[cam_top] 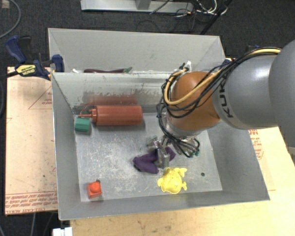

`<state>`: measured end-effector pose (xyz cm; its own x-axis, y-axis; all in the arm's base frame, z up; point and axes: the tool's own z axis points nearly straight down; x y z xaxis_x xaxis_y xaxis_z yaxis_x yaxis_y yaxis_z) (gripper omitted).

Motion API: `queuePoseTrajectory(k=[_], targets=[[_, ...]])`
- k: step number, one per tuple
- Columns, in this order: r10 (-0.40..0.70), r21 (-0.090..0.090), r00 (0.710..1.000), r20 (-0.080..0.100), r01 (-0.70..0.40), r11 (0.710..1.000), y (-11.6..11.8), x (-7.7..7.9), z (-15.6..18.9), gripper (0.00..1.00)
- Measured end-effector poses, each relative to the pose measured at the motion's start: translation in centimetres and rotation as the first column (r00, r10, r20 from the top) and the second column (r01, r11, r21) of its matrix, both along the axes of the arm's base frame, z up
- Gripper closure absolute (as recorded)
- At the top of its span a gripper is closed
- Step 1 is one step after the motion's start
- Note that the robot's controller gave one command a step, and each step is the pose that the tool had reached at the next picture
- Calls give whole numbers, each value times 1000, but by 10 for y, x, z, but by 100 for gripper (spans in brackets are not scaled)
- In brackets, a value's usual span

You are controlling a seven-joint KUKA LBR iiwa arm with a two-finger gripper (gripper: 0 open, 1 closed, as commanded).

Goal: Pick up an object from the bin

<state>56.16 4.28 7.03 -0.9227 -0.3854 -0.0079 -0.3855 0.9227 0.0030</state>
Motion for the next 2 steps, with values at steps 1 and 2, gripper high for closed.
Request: queuePoseTrajectory(k=[1, 2], targets=[[-9, 1, 1000, 5, 9, 1000, -1, 4, 92, 0], [-9, 2, 1000, 3, 9, 1000, -1, 4, 90, 0]])
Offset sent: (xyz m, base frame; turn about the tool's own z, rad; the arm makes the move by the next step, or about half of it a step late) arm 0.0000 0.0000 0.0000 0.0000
